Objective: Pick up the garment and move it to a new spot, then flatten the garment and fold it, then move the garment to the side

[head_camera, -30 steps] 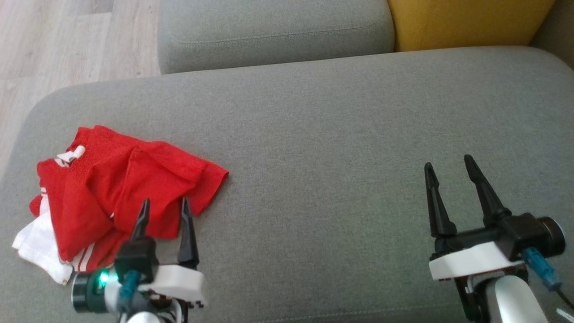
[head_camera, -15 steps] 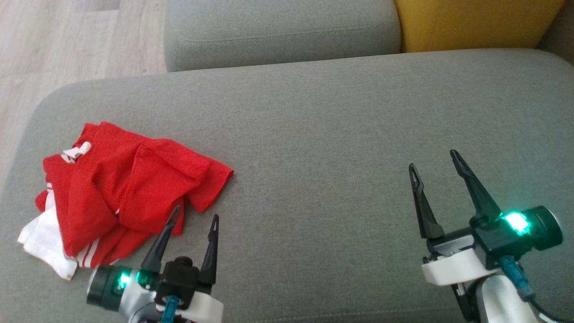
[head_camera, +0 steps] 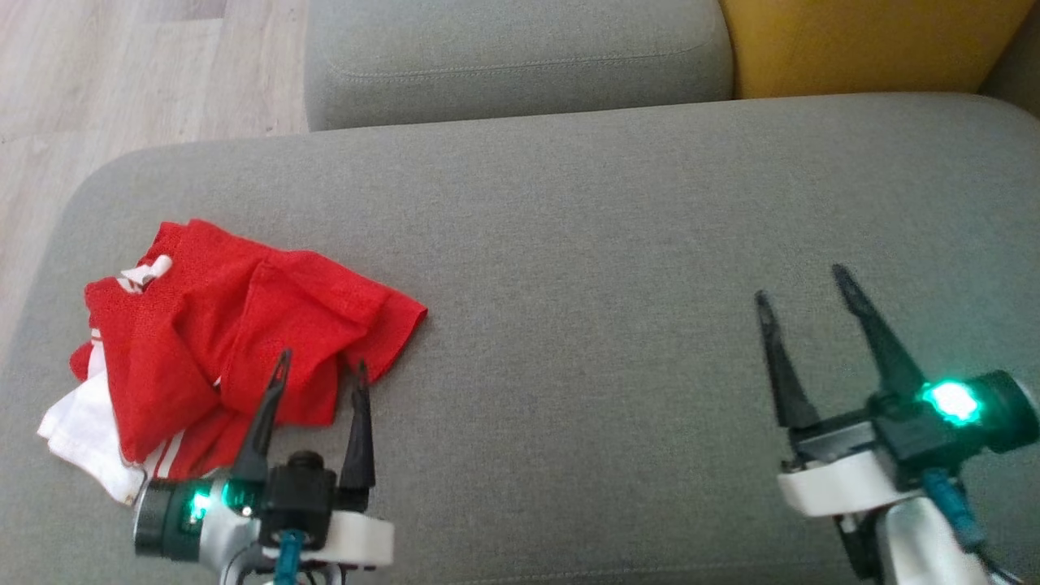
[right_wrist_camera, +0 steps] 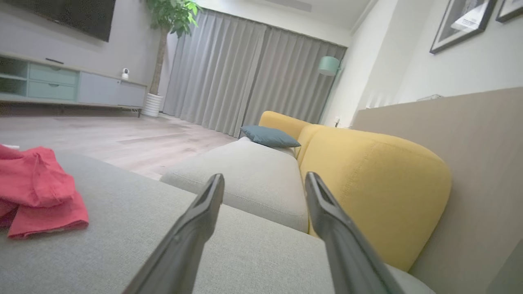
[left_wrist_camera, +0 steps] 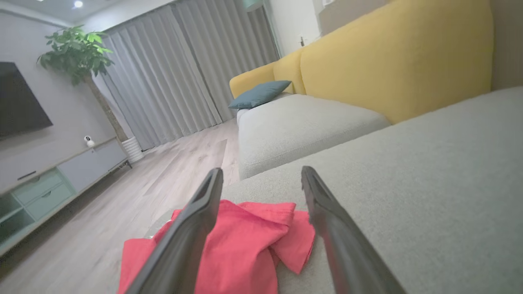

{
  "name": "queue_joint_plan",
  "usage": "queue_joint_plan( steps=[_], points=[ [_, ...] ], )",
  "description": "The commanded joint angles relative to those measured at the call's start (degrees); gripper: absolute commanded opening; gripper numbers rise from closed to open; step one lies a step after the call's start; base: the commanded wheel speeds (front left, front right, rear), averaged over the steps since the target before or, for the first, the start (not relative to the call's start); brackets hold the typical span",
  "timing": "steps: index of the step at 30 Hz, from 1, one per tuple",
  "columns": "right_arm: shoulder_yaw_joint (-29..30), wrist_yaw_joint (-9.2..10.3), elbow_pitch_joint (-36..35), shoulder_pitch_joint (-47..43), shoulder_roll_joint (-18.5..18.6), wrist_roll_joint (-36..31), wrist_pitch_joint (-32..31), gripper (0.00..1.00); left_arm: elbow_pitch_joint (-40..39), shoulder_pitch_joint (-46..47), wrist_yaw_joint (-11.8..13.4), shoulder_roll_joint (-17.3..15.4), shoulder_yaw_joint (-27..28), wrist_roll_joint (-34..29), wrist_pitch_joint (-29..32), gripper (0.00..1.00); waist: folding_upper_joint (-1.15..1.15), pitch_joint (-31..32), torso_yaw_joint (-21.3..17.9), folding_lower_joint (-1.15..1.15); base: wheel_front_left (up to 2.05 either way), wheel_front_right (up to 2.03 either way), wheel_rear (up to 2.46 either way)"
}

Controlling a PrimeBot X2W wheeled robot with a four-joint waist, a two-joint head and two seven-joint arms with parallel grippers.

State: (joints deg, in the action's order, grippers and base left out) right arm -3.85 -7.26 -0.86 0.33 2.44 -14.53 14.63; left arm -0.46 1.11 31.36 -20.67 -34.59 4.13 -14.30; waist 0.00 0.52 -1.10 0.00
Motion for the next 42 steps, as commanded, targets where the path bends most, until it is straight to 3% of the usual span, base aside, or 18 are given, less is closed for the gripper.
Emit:
queue_joint_plan(
  steps=[1,5,18,25,35,42],
  points=[
    [0.1,-0.23,-1.56,0.45,0.43,2.04,0.37,1.0,-2.48,1.26,0.37,0.31,3.75,0.88,-0.7,1.0,0.0,0.09,0.01,0.0,0.0,0.0,0.0],
    [2.6,-0.23,1.86,-0.38,0.43,7.78,0.37,1.0,-2.96,-0.87,-1.67,2.67,6.3,2.41,-0.7,1.0,0.0,0.29,0.02,0.0,0.0,0.0,0.0],
    [1.53,-0.23,4.98,-0.3,0.43,9.46,0.37,1.0,-0.58,-3.57,-8.52,7.78,13.3,2.83,-0.7,1.0,0.0,0.54,-0.21,0.0,0.0,0.0,0.0],
    [0.45,-0.23,7.64,-0.15,0.43,14.81,0.37,1.0,1.14,-4.27,-12.07,9.93,15.32,1.73,-0.7,1.0,0.0,0.51,-0.32,0.0,0.0,0.0,0.0],
    [-0.26,-0.23,8.78,-0.17,0.43,17.62,0.37,1.0,2.11,-4.56,-14.75,11.94,17.2,-0.45,-0.7,1.0,0.0,0.54,0.82,0.0,0.0,0.0,0.0],
    [-1.19,-0.23,8.97,-1.13,0.43,18.41,0.37,1.0,2.58,-4.87,-15.31,12.81,18.48,-1.19,-0.7,1.0,0.0,1.43,5.59,0.0,0.0,0.0,0.0]
  ],
)
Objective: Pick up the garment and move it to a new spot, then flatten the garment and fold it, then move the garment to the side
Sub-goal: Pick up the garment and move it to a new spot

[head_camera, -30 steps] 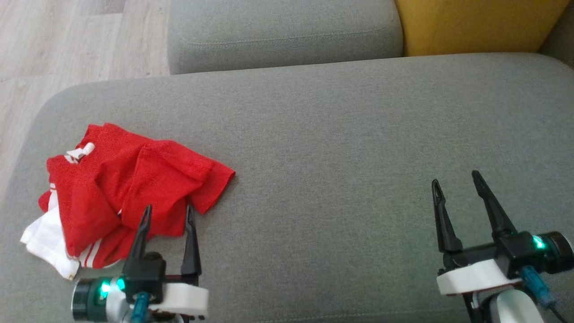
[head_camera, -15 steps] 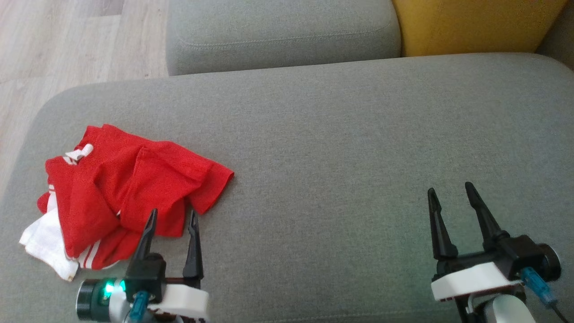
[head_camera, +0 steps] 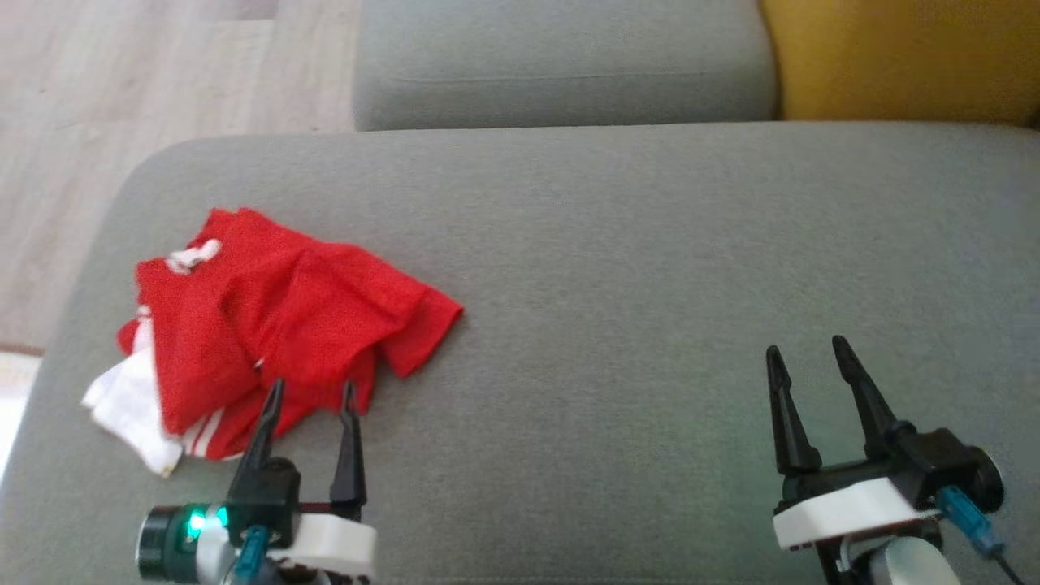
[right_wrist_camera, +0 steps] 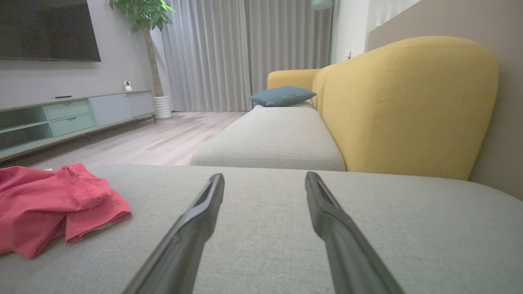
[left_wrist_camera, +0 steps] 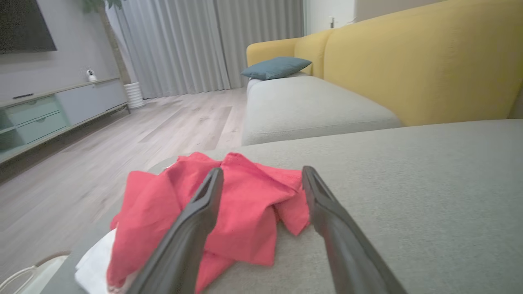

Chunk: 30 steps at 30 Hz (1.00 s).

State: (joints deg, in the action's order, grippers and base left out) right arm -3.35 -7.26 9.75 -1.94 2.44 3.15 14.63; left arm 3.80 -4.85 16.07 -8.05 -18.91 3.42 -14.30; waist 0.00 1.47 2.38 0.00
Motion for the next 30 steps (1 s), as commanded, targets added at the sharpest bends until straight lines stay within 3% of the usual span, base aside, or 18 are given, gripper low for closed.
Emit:
queue_joint_plan(
  steps=[1,19,24,30],
  points=[
    [-1.95,-0.23,-1.59,0.94,0.43,0.94,0.37,1.0,-1.66,0.97,-0.08,0.17,3.0,-0.6,-0.7,1.0,0.0,0.63,3.11,0.0,0.0,0.0,0.0],
    [-8.48,-0.23,-0.82,-1.23,0.43,4.26,0.37,1.0,-3.73,-2.82,-0.68,-1.56,6.99,-1.37,-0.7,1.0,0.0,2.7,20.31,0.0,0.0,0.0,0.0],
    [-9.79,-0.23,-0.6,-1.52,0.43,5.41,0.37,1.0,-3.95,-3.56,-0.83,-1.92,8.16,-1.1,-0.7,1.0,0.0,3.17,23.37,0.0,0.0,0.0,0.0],
    [-11.47,-0.23,-0.18,-0.6,0.43,5.85,0.37,1.0,-4.69,-4.11,-0.96,-1.79,9.5,-0.85,-0.7,1.0,0.0,2.5,24.23,0.0,0.0,0.0,0.0]
  ],
)
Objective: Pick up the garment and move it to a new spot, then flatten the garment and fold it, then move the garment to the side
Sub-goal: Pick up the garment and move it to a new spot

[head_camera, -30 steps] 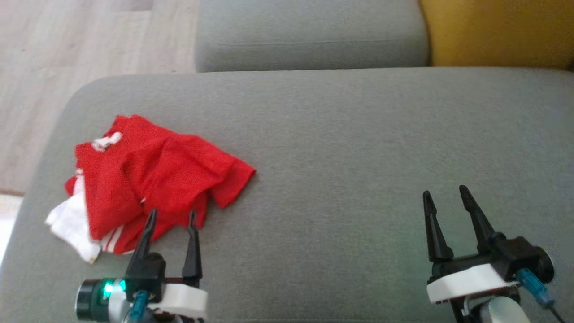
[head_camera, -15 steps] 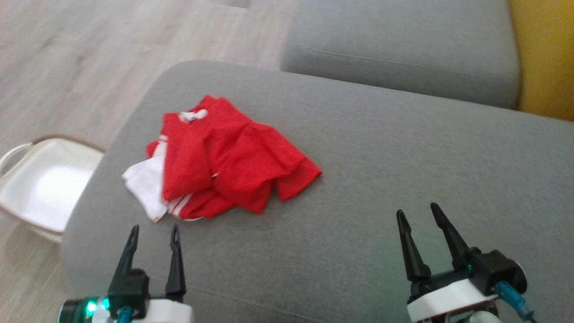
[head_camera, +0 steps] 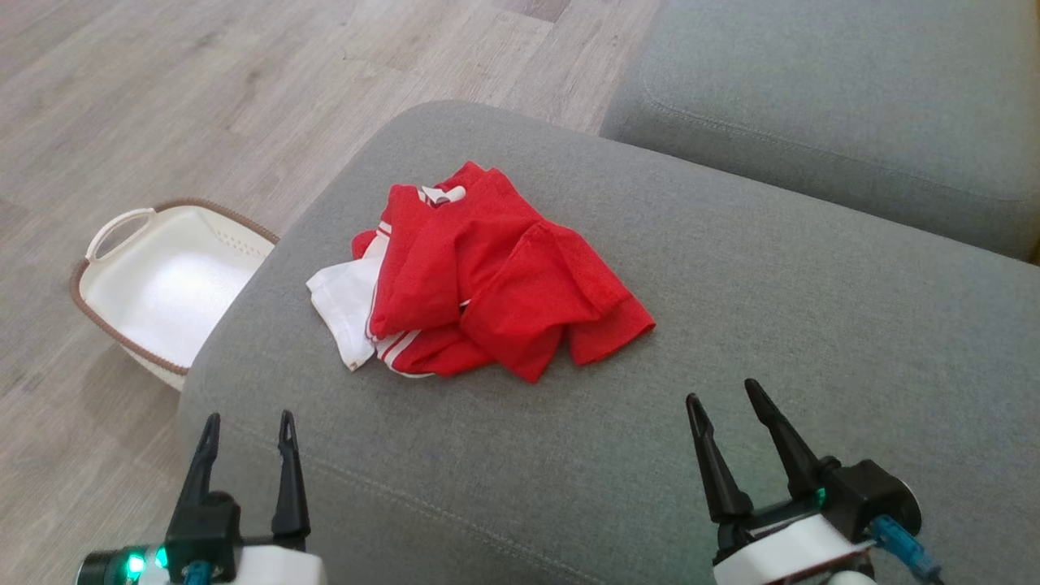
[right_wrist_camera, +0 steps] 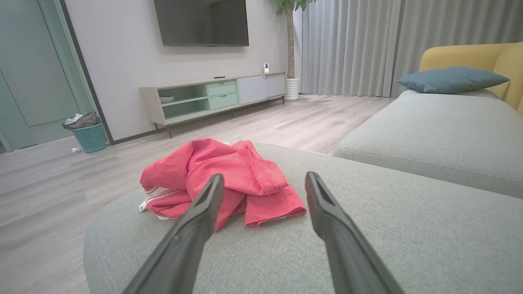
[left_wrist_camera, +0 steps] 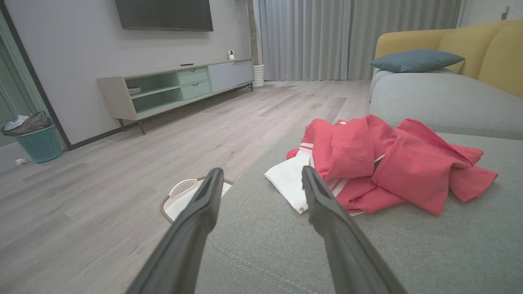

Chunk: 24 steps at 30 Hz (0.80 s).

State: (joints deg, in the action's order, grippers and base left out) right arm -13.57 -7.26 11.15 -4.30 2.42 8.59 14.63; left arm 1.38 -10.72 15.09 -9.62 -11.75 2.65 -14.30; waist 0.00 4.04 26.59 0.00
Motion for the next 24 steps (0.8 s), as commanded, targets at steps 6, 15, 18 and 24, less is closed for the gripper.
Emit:
queue_joint_plan(
  steps=[6,15,18,24],
  points=[
    [0.01,-0.23,-1.49,1.81,0.45,0.45,0.37,1.0,-2.23,1.89,-1.02,-0.5,2.76,-0.37,-0.7,1.0,0.0,-0.52,-0.01,0.0,0.0,0.0,0.0],
    [7.35,-0.23,-4.21,3.26,0.45,-3.67,0.37,1.0,-2.16,8.45,-4.01,-1.85,3.26,-0.23,-0.7,1.0,0.0,-7.62,-3.46,0.0,0.0,0.0,0.0],
    [11.08,-0.23,-6.06,4.23,0.45,-5.93,0.37,1.0,-0.95,13.12,-6.61,-2.42,3.7,1.31,-0.7,1.0,0.0,-11.2,-4.68,0.0,0.0,0.0,0.0],
    [16.74,-0.23,-10.27,6.43,0.45,-9.67,0.37,1.0,8.19,24.39,-12.96,-5.01,2.27,2.19,-0.05,1.0,0.0,-18.04,-7.03,0.0,0.0,0.0,0.0]
  ],
)
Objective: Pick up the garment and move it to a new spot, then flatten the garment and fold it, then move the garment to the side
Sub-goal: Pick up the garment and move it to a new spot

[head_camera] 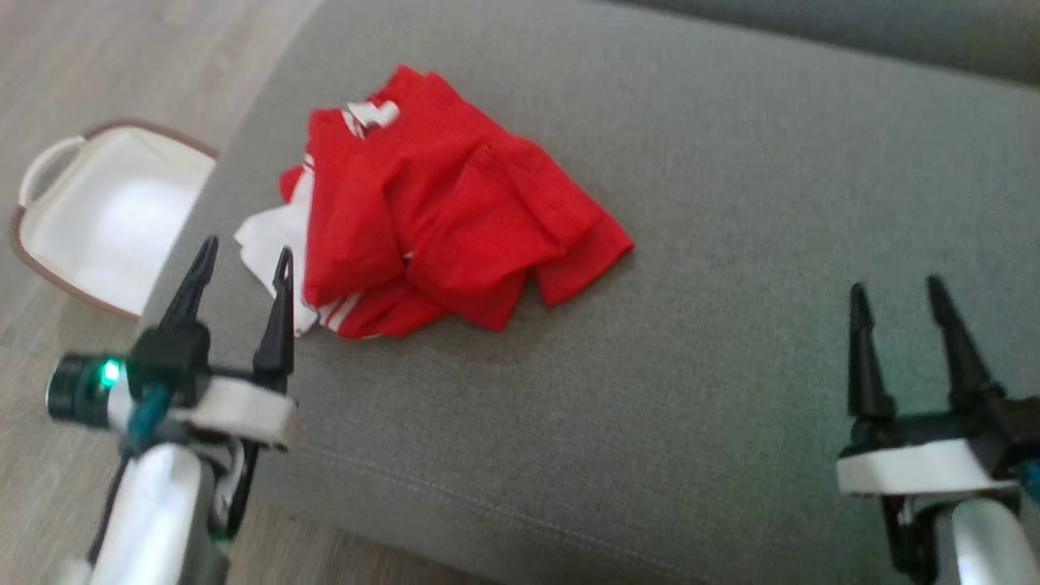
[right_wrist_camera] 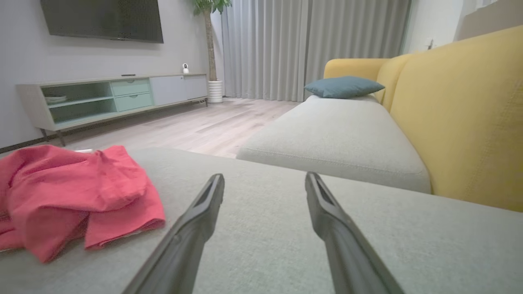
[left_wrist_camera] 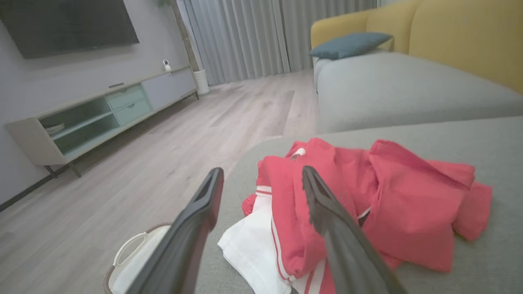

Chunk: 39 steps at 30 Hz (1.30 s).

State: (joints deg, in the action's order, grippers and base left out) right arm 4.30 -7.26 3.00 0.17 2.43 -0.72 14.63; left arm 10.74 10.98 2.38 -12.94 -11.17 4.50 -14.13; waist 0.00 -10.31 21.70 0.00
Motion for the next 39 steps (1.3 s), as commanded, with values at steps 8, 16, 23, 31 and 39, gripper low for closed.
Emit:
queue_joint_plan(
  steps=[8,16,23,31,39],
  points=[
    [1.33,-0.23,-6.57,3.62,0.44,-1.69,-0.16,1.0,9.92,15.63,-6.43,-3.47,-0.44,1.91,4.61,1.0,0.0,-9.36,-4.3,0.0,0.0,0.0,0.0],
    [0.8,-0.23,-9.79,4.57,0.44,-2.55,-1.37,1.0,21.87,27.81,-9.41,-4.87,-5.14,3.51,9.96,1.0,0.0,-13.9,-5.89,0.0,0.0,0.0,0.0],
    [0.68,-0.23,-10.71,5.01,0.44,-2.86,-1.75,1.0,30.2,33.36,-9.73,-5.11,-7.83,4.47,11.04,0.61,0.0,-15.32,-6.47,0.0,0.0,0.0,0.0],
    [0.08,-0.23,-8.76,5.2,0.44,-1.63,-1.26,1.0,33.81,34.76,-9.03,-5.19,-8.45,4.73,5.91,0.0,0.0,-12.65,-7.17,0.0,0.0,0.0,0.0],
    [-1.8,-0.23,-4.86,4.66,0.44,1.25,-0.2,1.0,27.95,32.55,-4.76,-7.22,-5.9,5.51,0.91,0.0,0.0,-5.95,-8.26,0.0,0.0,0.0,0.0]
  ],
)
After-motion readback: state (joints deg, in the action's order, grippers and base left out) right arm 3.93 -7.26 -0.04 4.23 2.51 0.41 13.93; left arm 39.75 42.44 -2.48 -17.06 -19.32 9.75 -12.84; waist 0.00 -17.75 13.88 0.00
